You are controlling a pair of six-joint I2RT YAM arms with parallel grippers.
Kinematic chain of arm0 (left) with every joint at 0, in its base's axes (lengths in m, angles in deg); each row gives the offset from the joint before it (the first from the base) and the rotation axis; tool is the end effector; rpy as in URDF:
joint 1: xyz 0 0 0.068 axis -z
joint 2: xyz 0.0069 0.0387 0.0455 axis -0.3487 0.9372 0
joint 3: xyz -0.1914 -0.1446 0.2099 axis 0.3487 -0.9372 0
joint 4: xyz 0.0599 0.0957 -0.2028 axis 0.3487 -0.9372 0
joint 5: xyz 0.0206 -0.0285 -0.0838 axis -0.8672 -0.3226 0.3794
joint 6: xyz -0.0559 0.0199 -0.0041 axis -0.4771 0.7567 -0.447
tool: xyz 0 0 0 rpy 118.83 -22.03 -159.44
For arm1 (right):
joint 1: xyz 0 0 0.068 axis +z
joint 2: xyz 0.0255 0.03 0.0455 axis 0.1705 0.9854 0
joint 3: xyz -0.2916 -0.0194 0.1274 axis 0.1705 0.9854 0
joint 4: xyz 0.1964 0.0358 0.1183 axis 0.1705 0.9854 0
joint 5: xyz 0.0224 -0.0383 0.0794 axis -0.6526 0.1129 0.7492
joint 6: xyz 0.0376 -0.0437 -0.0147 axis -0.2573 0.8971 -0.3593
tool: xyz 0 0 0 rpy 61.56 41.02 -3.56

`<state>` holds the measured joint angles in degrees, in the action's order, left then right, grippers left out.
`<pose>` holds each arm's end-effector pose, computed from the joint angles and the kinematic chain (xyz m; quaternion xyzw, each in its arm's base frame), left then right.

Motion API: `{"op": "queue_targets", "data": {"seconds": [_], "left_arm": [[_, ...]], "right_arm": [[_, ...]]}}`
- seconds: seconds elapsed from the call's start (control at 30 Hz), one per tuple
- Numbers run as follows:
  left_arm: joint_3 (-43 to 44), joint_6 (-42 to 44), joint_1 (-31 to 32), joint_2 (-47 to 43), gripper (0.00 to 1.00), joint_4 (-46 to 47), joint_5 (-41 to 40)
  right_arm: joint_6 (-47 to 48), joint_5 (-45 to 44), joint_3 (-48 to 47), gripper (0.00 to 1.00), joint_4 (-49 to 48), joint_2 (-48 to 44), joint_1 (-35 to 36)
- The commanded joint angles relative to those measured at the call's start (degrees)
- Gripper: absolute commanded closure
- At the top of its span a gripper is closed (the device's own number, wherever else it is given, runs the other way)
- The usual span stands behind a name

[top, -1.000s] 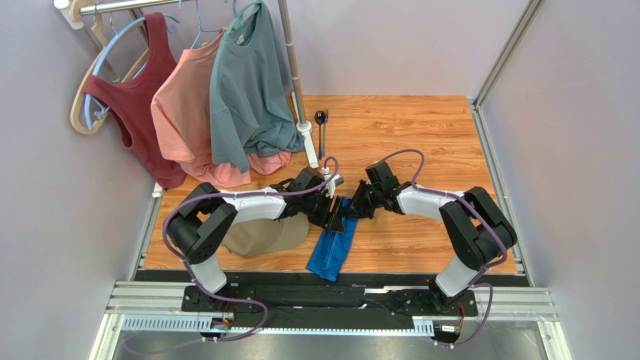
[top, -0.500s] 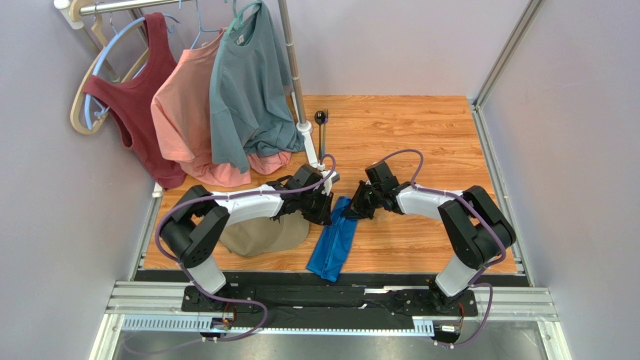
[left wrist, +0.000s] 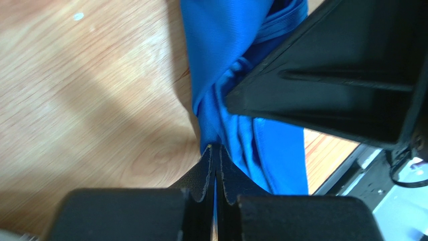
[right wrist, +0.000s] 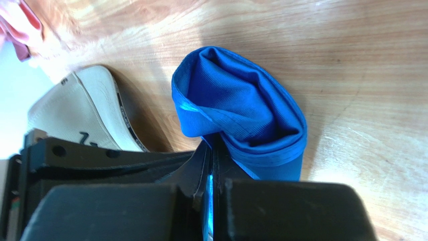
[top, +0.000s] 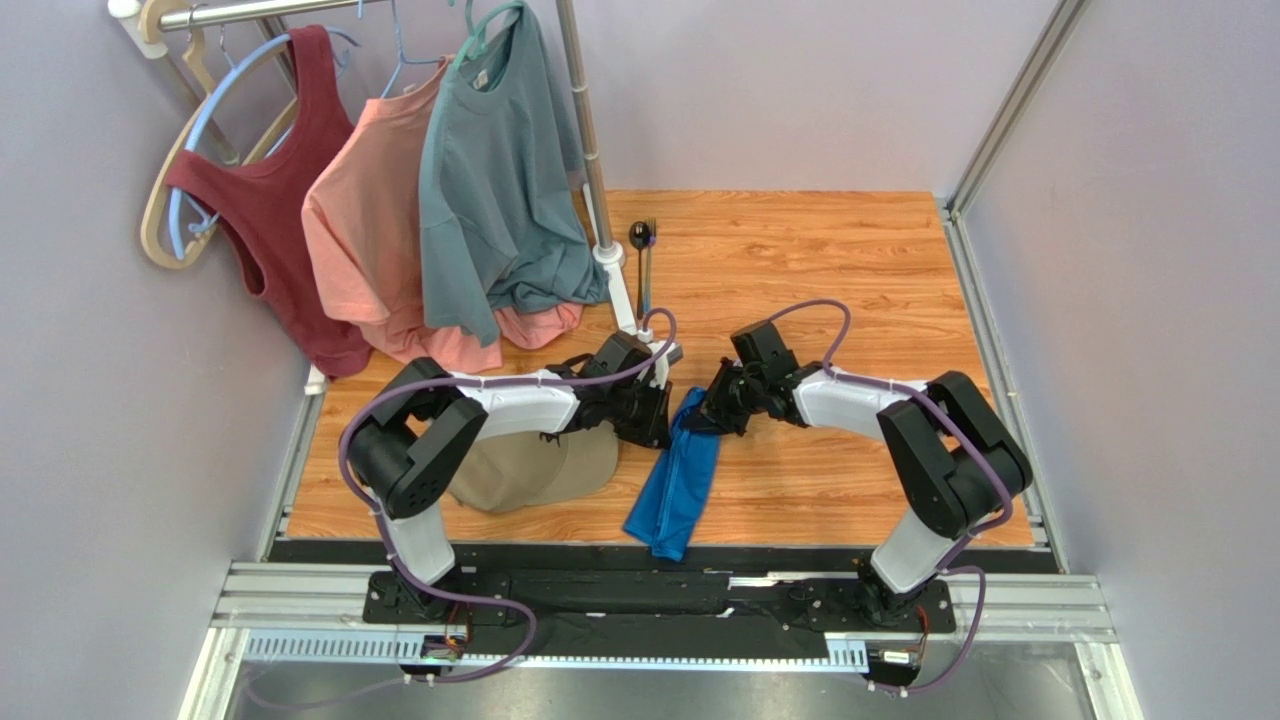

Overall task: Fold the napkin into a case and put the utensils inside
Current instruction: Stuff the top corner of the smaller-rectangle-folded napkin into the folded napkin.

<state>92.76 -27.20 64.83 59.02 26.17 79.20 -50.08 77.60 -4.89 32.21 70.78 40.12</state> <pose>0.2327 -0.2470 0.2082 0.1877 0.9172 -0.3074 0.1703 0.2467 0.1617 0.2050 0.1825 0.9262 0.3195 0.0821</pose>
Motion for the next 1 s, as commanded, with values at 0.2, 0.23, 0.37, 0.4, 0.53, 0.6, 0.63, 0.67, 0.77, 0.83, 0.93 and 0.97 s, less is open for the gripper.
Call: {"op": "queue_targets", "data": {"seconds": [0.2,0.23,0.37,0.4,0.53,0.6,0.63,0.67,0.77,0.83,0.93,0.97], "left_arm": [[-2.5,-2.8,2.3,1.6,1.0,1.7,-0.2],[-2.8,-2.9,2.2,1.3,1.0,1.9,-0.2],[-3.1,-3.1,2.2,1.1,1.0,2.6,0.6],[-3.2,-3.2,2.3,1.1,1.0,2.8,1.0],[-3.2,-3.1,2.3,1.8,1.0,3.2,1.2],[-3.3,-3.3,2.3,1.8,1.0,3.5,1.5],[-3.3,-3.2,2.3,1.8,1.0,3.6,1.5],[-3.4,-3.2,2.3,1.8,1.0,3.9,1.7],[-2.9,-2.9,2.2,1.7,1.0,3.6,2.0],[-2.7,-2.7,2.2,0.7,0.97,3.4,3.0],[-1.4,-1.8,1.5,-2.3,0.84,-1.1,3.5],[-1.3,-1.6,0.7,-3.3,0.81,-3.1,3.5]], "right_arm": [[-6.8,-5.9,-1.0,1.0,0.4,-1.4,0.5],[-7.0,-6.8,-0.7,1.0,0.5,-1.3,0.3],[-6.1,-8.3,-0.7,1.0,0.7,-0.8,-0.2],[-5.6,-8.5,-0.9,1.0,0.7,-0.5,-0.3],[-5.1,-10.2,-1.9,1.0,1.6,-0.5,-0.8],[-4.8,-10.6,-2.6,1.0,2.4,-0.5,-0.9],[-4.7,-11.5,-2.7,1.0,2.3,-0.5,-0.9],[-4.4,-11.7,-3.1,1.0,2.2,0.0,-1.0],[-4.1,-11.7,-2.9,1.0,1.1,1.6,-1.0],[-4.2,-11.8,-2.5,1.0,0.8,2.3,-1.0],[-4.2,-12.2,-1.9,1.0,-0.3,3.2,-0.9],[-4.1,-12.3,-1.8,1.0,-0.4,3.4,-0.9]]}}
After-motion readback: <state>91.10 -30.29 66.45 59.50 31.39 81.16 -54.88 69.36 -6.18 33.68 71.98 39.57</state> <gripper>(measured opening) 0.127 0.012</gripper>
